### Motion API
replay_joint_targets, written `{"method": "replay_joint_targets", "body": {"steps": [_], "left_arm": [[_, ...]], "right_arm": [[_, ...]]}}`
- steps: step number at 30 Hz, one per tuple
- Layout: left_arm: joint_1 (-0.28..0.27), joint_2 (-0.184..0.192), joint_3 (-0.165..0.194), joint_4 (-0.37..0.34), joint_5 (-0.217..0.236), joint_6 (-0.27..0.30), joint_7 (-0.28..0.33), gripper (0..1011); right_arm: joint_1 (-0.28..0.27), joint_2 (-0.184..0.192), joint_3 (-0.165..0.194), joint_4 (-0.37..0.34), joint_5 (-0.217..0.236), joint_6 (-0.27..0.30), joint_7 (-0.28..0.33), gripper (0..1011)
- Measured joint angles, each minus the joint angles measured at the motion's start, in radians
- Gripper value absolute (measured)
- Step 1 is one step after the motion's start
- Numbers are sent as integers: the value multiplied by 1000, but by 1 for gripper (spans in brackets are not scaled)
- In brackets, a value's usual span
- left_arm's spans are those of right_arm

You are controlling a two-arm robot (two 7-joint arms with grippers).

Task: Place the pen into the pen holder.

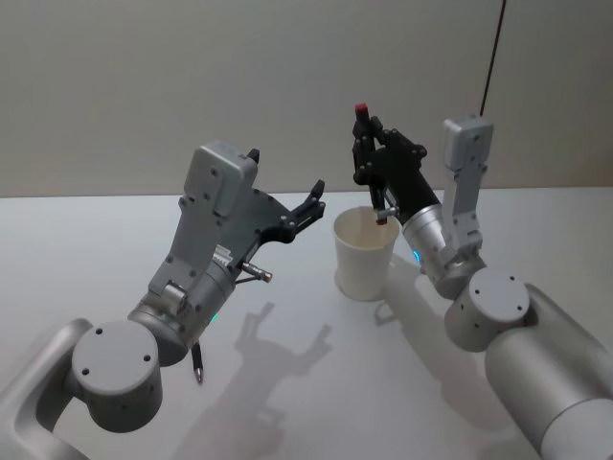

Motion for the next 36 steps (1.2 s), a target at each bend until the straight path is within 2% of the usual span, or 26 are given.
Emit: {"method": "replay_joint_targets", "body": {"steps": [20,36], "left_arm": [[0,0,0,0,0,0,0,1004],[0,0,0,0,0,0,0,1004]], "right_arm": [[38,-6,13,162,21,-143,46,177],[67,-13,31,259,47,-227,80,177]]}}
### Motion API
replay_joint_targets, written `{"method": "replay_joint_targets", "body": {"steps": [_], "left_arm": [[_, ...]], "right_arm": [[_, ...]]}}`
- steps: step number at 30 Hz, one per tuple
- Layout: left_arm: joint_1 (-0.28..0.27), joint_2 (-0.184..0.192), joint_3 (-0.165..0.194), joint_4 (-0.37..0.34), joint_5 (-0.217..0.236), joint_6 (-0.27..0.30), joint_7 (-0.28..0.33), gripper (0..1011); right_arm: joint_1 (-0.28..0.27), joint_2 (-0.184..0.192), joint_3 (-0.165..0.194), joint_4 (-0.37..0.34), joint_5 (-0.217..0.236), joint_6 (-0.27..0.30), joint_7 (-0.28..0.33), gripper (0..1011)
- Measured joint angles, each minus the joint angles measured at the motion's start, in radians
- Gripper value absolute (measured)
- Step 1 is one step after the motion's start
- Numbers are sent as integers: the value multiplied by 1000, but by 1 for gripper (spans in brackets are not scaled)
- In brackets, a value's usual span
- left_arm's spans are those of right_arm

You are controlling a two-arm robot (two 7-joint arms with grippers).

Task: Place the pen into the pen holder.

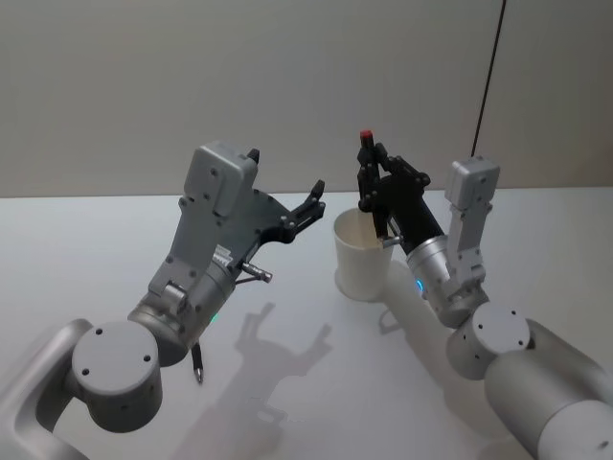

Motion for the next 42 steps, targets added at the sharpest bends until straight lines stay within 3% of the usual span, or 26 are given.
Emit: {"method": "replay_joint_targets", "body": {"steps": [13,31,36,42], "left_arm": [[0,0,0,0,0,0,0,1004],[0,0,0,0,0,0,0,1004],[0,0,0,0,0,0,0,1004],[0,0,0,0,0,0,0,1004]], "right_arm": [[13,-3,11,45,15,-36,25,185],[7,3,28,52,14,-46,39,711],[-13,9,37,15,11,-28,45,881],[-46,18,45,-56,5,12,47,1002]]}}
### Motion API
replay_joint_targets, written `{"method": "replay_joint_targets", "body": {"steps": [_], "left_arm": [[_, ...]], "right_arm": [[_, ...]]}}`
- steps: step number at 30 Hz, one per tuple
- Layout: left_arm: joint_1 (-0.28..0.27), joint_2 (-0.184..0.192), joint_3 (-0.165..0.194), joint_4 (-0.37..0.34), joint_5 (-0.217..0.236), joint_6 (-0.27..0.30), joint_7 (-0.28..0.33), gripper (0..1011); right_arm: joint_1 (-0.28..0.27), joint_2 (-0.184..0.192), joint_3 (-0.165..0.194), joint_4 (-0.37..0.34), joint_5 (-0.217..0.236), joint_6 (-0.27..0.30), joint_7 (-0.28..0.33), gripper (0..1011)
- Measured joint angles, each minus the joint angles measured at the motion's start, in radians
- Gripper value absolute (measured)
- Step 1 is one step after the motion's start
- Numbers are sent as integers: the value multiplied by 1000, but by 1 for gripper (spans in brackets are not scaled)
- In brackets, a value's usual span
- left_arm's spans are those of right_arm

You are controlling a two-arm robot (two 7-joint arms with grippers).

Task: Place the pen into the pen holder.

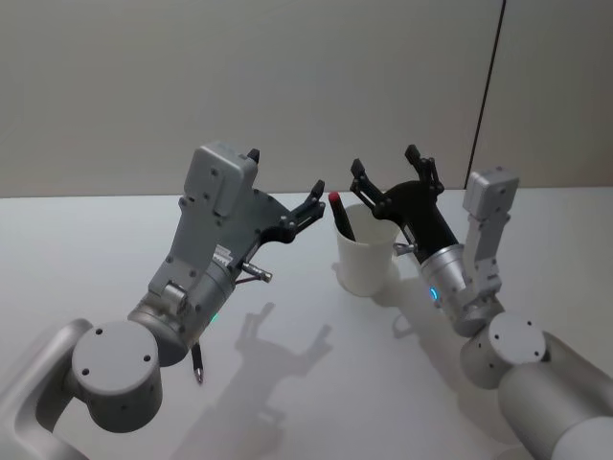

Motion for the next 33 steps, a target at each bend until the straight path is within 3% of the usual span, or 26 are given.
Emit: {"method": "replay_joint_targets", "body": {"steps": [8,21,33], "left_arm": [[0,0,0,0,0,0,0,1004],[0,0,0,0,0,0,0,1004],[0,0,0,0,0,0,0,1004]], "right_arm": [[-85,20,15,-185,-11,132,-8,1002],[-254,71,61,-573,-12,469,-37,1002],[-359,113,97,-802,-30,667,-67,1002]]}}
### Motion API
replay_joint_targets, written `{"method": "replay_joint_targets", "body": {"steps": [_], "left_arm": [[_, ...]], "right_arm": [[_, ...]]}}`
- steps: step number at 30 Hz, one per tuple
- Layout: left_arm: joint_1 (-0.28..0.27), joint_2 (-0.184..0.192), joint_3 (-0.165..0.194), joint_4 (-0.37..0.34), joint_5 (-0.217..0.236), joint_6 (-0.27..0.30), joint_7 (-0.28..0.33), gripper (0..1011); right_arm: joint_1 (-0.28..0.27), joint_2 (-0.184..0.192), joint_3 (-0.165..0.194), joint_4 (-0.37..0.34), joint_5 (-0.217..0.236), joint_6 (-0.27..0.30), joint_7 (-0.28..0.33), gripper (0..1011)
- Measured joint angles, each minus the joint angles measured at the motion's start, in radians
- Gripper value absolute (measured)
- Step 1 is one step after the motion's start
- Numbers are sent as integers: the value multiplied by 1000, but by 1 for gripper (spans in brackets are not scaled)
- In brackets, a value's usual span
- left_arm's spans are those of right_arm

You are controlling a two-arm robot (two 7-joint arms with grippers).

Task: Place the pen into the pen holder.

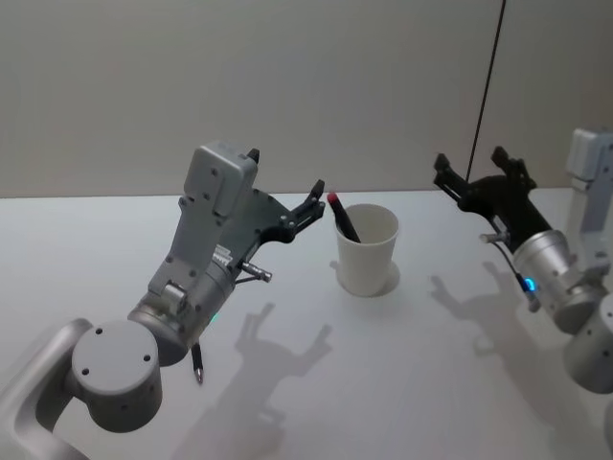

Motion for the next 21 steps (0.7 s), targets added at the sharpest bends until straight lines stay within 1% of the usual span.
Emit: {"method": "replay_joint_targets", "body": {"steps": [3,4,5,10,11,16,17,21], "left_arm": [[0,0,0,0,0,0,0,1004],[0,0,0,0,0,0,0,1004],[0,0,0,0,0,0,0,1004],[0,0,0,0,0,0,0,1004],[0,0,0,0,0,0,0,1004],[0,0,0,0,0,0,0,1004],[0,0,0,0,0,0,0,1004],[0,0,0,0,0,0,0,1004]], "right_arm": [[-22,10,7,-45,-7,38,-6,1002],[-32,14,11,-64,-12,58,-8,1002],[-32,14,11,-64,-12,58,-8,1002],[-73,33,24,-137,-30,120,-12,1002],[-73,33,24,-137,-30,120,-12,1002],[-110,52,37,-191,-51,165,-12,1002],[-110,52,37,-191,-51,165,-12,1002],[-141,68,49,-226,-65,187,-12,1002]]}}
